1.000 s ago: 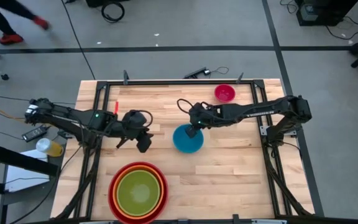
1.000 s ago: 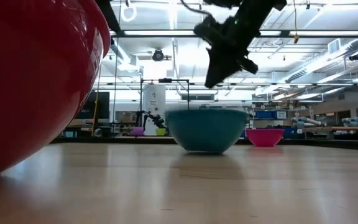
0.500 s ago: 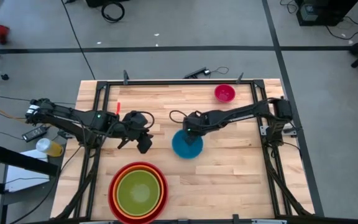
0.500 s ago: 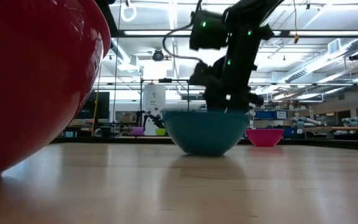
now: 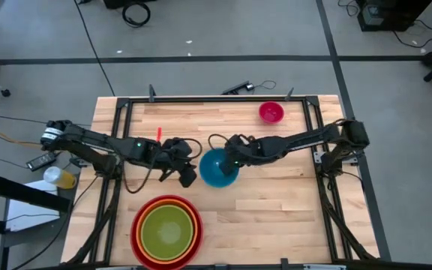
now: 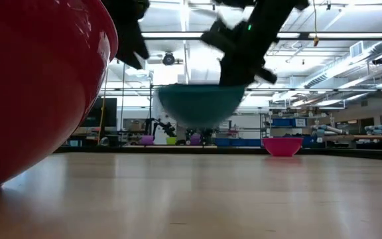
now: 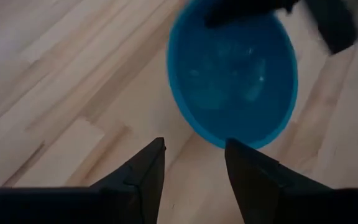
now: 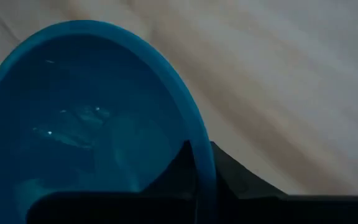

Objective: Nest bowls inside each other by size order
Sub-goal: Stack the blue bowl on top of the green bowl

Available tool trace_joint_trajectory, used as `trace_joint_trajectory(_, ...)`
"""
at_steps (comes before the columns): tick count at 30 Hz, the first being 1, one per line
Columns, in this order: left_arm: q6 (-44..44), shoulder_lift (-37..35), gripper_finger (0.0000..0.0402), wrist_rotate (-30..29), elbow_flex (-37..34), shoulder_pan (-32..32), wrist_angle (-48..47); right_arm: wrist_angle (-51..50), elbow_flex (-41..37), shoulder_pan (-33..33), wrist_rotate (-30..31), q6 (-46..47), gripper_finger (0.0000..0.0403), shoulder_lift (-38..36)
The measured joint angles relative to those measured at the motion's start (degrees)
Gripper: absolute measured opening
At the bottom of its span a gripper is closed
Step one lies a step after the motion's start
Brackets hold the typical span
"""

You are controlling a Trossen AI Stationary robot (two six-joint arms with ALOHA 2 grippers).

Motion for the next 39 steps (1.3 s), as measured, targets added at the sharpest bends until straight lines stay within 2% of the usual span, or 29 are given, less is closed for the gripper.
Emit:
trace_joint_trajectory(5, 2.6, 1.8, 0.0201, 0.3, 0.1, 1.8, 6.3, 1.0, 0.0, 1.3, 5.6, -3.5, 0.0016, -4.1)
trace_joint_trajectory(10, 5.6, 2.6, 0.0265, 1.7, 0.0, 4.4, 12.7, 3.7, 0.0, 2.0, 7.2, -5.8, 0.0016, -5.3)
trace_joint_trajectory(13, 7.3, 3.4, 0.0277, 2.8, 0.1, 5.7, 14.7, 4.9, 0.0, 2.1, 8.2, -5.9, 0.0016, -5.2)
trace_joint_trajectory(15, 7.3, 3.7, 0.0259, 3.5, 0.0, 6.5, 12.9, 7.0, 0.0, 2.1, 8.2, -6.6, 0.0019, -5.3)
trace_joint_trajectory(17, 7.2, 4.3, 0.0217, 4.0, 0.0, 7.1, 12.4, 8.4, 0.0, 2.1, 7.9, -6.9, 0.0030, -5.3)
trace_joint_trajectory(22, 7.1, 3.9, 0.0046, 3.1, 0.1, 7.7, 7.8, 9.6, 0.1, 2.0, 4.5, -6.1, 0.0083, -5.7)
trace_joint_trajectory(23, 7.1, 3.4, 0.0026, 3.1, 0.3, 7.9, 6.4, 10.0, 0.2, 1.8, 3.2, -5.4, 0.0096, -6.3)
trace_joint_trajectory(27, 7.3, 0.7, 0.0024, 8.1, 3.1, 7.6, -3.3, 12.8, 0.2, 1.4, -4.0, 1.0, 0.0144, -10.6)
trace_joint_trajectory(30, 11.9, -2.0, 0.0023, 18.6, 5.0, 6.3, -12.4, 17.5, -0.1, 1.1, -5.7, 3.9, 0.0172, -15.2)
trace_joint_trajectory(31, 13.6, -2.7, 0.0020, 22.0, 5.6, 5.5, -13.0, 20.3, 0.2, 1.2, -5.2, 3.7, 0.0178, -16.5)
trace_joint_trajectory(34, 16.3, -4.9, 0.0014, 31.4, 5.8, 2.9, -16.4, 20.4, 0.0, 1.4, -2.4, 0.3, 0.0187, -20.7)
trace_joint_trajectory(36, 16.2, -4.9, 0.0013, 33.9, 5.2, -0.6, -18.6, 17.6, 0.1, 1.3, -0.1, -1.9, 0.0188, -22.9)
trace_joint_trajectory(39, 15.3, -4.4, 0.0016, 34.1, 3.1, -7.0, -16.0, 11.7, 0.1, 0.5, 2.6, -2.2, 0.0187, -25.0)
